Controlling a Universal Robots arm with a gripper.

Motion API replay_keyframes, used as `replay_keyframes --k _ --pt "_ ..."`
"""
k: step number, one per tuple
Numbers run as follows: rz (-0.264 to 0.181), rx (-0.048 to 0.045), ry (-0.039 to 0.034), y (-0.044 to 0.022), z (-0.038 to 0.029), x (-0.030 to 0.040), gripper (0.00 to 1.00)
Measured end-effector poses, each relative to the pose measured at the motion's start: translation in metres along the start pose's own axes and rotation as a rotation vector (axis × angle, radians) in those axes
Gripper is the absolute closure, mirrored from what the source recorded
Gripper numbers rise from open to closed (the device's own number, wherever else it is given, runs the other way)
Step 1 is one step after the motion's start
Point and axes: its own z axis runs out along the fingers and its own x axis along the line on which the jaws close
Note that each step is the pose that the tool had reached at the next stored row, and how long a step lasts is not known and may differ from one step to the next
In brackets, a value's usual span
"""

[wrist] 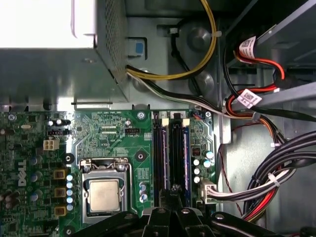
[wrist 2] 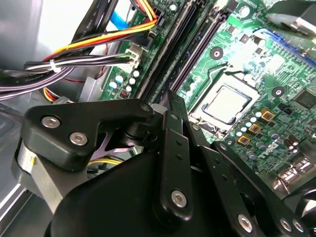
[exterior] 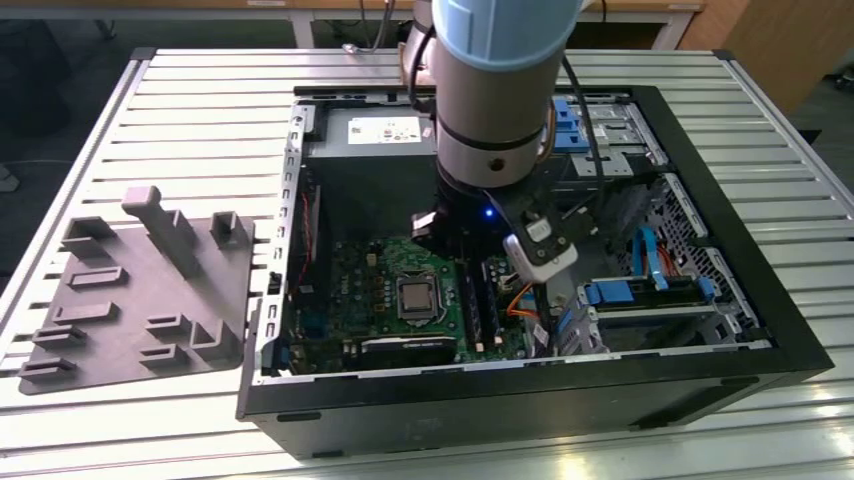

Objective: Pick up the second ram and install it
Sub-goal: 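Press down the second ram until it locks into place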

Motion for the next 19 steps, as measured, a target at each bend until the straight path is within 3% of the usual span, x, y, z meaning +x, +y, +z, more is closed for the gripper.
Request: replay_keyframes --k 19 --pt "0.0 0.0 0.0 -0.0139 -0.0007 -0.0006 0.89"
